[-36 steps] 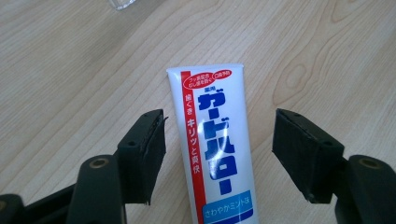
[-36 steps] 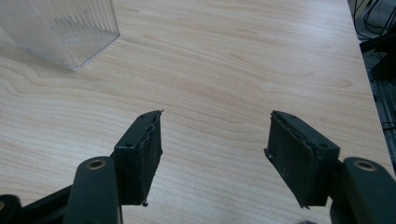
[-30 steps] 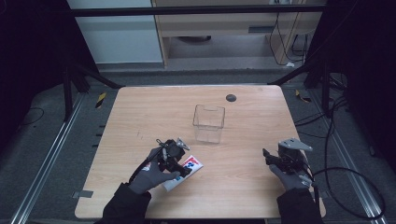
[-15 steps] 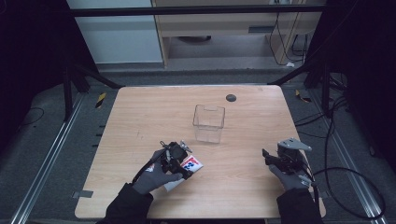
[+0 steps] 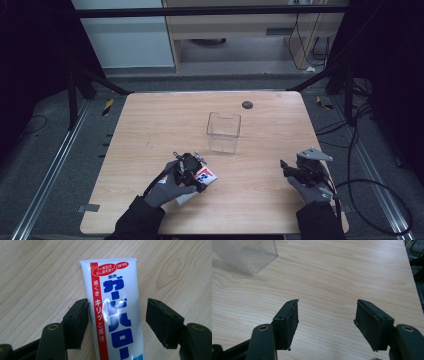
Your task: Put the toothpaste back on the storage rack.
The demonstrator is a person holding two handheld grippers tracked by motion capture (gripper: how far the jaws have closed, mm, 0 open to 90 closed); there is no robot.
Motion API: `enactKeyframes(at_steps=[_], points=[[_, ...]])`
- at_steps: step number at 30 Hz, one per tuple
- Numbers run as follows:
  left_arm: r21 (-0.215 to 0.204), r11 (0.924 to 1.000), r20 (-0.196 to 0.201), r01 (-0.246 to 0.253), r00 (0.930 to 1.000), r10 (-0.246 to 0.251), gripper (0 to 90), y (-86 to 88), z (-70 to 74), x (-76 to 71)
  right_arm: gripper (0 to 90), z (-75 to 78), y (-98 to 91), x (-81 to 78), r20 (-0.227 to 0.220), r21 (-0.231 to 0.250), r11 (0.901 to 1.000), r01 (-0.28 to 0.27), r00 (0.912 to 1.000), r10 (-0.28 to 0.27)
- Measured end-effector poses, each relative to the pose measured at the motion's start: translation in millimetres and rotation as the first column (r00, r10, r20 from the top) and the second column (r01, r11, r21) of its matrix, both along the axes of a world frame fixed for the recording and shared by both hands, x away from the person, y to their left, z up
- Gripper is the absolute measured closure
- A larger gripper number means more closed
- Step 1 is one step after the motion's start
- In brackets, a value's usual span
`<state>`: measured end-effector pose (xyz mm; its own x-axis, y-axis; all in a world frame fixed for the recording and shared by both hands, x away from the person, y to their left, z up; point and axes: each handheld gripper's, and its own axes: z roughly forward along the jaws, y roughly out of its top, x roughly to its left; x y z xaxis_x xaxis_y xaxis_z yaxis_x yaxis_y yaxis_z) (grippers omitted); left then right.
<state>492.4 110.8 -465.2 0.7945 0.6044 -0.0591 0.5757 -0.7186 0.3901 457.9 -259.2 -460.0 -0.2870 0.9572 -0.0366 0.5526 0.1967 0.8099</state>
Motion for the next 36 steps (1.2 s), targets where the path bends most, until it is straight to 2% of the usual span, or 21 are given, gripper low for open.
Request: enactKeyframes(at_steps=[5, 12, 14, 15, 19, 24, 29, 36], points=[[0.015, 0.9999, -0.019, 0.002, 0.9998, -0.002, 33.9, -1.0, -4.5, 3.7, 35.0, 0.3, 0.5, -0.2, -0.001, 0.004, 1.0, 0.0, 1.0, 0.0], [0.004, 1.0, -0.019, -0.006, 0.9998, 0.006, 36.9, -1.6, -5.8, 5.2, 35.0, 0.6, 0.2, -0.2, 0.003, 0.003, 1.0, 0.002, 1.0, -0.002], [0.005, 1.0, -0.019, -0.008, 0.9998, 0.008, 38.0, -1.7, -5.7, 5.0, 34.9, 0.7, 0.1, -0.3, 0.003, 0.003, 1.0, 0.003, 1.0, -0.003], [0.02, 0.9998, -0.02, 0.003, 0.9998, -0.002, 38.9, -2.2, -4.8, 4.6, 35.0, 0.6, 0.1, -0.3, 0.003, 0.002, 1.0, 0.002, 1.0, -0.002], [0.016, 0.9998, -0.022, -0.012, 0.9997, 0.012, 41.9, -2.9, -4.7, 3.8, 35.0, 0.7, 0.0, -0.3, 0.003, 0.002, 1.0, 0.003, 1.0, -0.003], [0.0, 0.9997, -0.037, -0.024, 0.999, 0.024, 51.1, -1.7, -1.7, 2.6, 35.0, 1.0, -0.4, -0.5, 0.002, 0.006, 1.0, 0.005, 1.0, -0.005], [0.013, 0.9999, -0.027, -0.004, 0.9996, 0.005, 63.9, -1.1, 5.2, -0.2, 35.0, 1.2, -0.8, -0.6, 0.002, 0.006, 1.0, 0.004, 1.0, -0.004], [0.016, 0.9998, -0.024, 0.013, 0.9996, -0.012, 70.1, 0.6, 8.5, -2.4, 35.0, 1.1, -1.0, -0.5, 0.002, 0.006, 1.0, 0.004, 1.0, -0.004]])
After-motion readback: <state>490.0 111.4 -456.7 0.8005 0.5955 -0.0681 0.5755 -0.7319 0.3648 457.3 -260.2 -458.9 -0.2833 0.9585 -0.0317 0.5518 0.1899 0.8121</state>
